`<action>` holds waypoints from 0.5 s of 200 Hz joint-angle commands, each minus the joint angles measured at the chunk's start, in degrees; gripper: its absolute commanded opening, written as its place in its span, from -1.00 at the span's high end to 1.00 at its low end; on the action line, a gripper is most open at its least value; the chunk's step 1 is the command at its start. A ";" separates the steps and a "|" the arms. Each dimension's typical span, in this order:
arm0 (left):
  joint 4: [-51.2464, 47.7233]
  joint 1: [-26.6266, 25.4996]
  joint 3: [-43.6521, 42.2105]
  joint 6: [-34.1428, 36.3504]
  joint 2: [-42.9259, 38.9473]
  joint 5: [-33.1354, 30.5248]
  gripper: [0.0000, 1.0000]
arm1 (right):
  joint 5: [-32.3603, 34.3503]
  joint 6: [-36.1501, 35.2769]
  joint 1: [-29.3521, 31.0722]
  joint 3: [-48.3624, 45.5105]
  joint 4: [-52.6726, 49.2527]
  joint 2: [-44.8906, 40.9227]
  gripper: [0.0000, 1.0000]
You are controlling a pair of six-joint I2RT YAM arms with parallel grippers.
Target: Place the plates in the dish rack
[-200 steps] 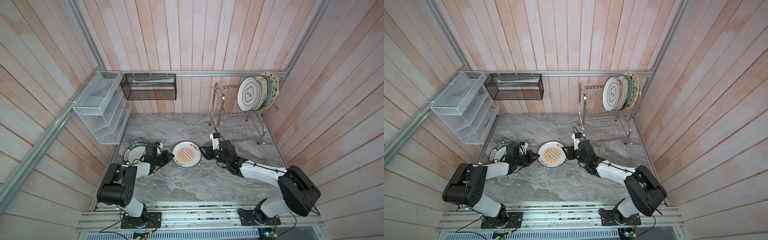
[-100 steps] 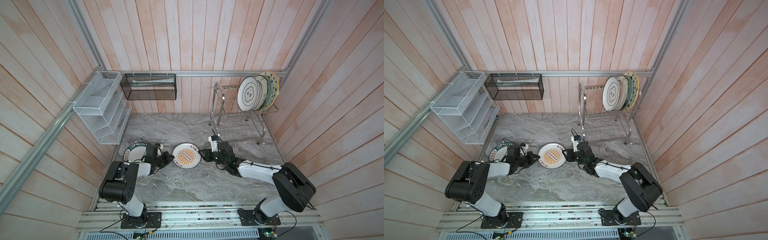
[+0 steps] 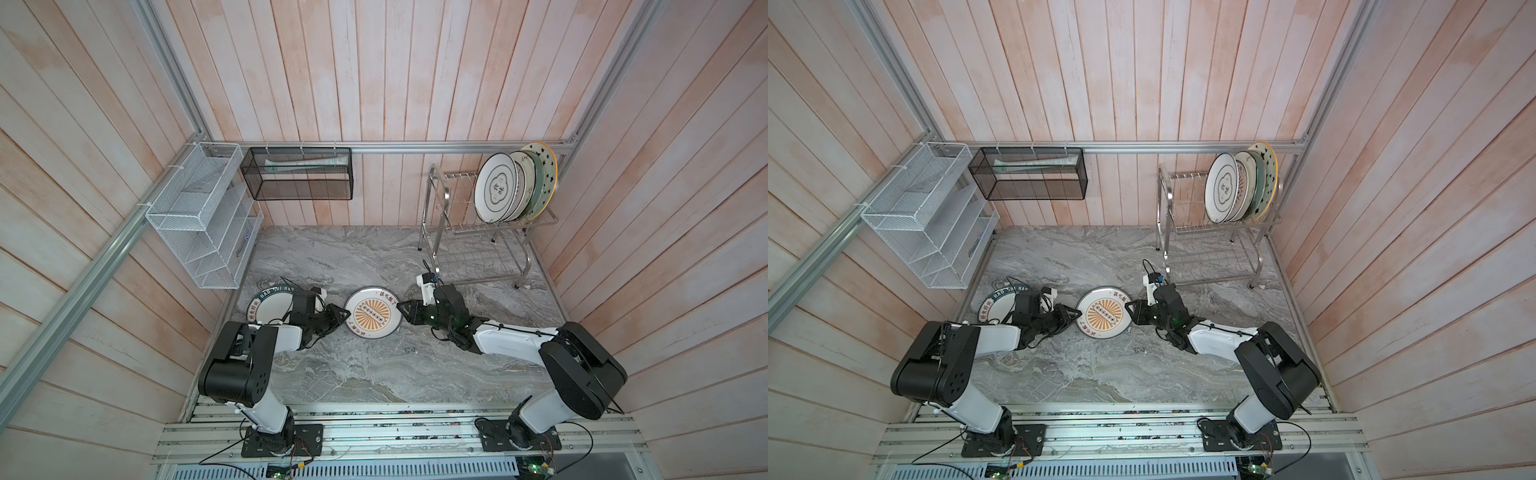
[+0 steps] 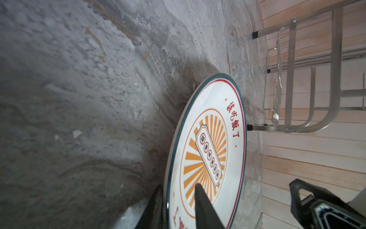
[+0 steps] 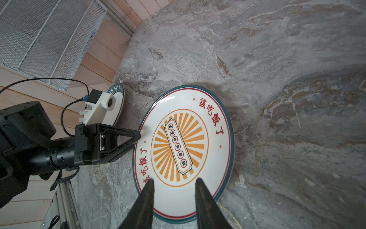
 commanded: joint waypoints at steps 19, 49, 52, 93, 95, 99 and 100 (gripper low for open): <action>-2.54 -0.20 0.67 1.51 -1.67 -1.94 0.22 | -1.06 0.91 -0.47 -0.78 -1.68 1.72 0.29; -7.88 -0.20 1.57 2.82 -4.25 -5.39 0.10 | -1.49 1.50 -1.02 -0.52 -3.50 2.88 0.28; -8.46 -0.21 1.71 2.94 -4.58 -5.77 0.09 | -1.62 1.61 -1.21 -0.44 -3.68 2.99 0.28; -12.99 -0.19 2.78 4.53 -8.83 -8.16 0.08 | -5.45 2.27 -2.28 1.03 -5.65 6.37 0.26; -13.23 -0.21 2.82 4.61 -8.99 -8.18 0.08 | -5.52 2.31 -2.25 1.05 -5.68 6.53 0.26; -13.47 -0.17 2.86 4.68 -9.19 -8.27 0.08 | -5.69 2.44 -2.27 1.22 -5.78 6.83 0.26; -13.58 -0.18 2.90 4.70 -9.27 -8.32 0.08 | -5.75 2.47 -2.26 1.31 -5.78 6.87 0.26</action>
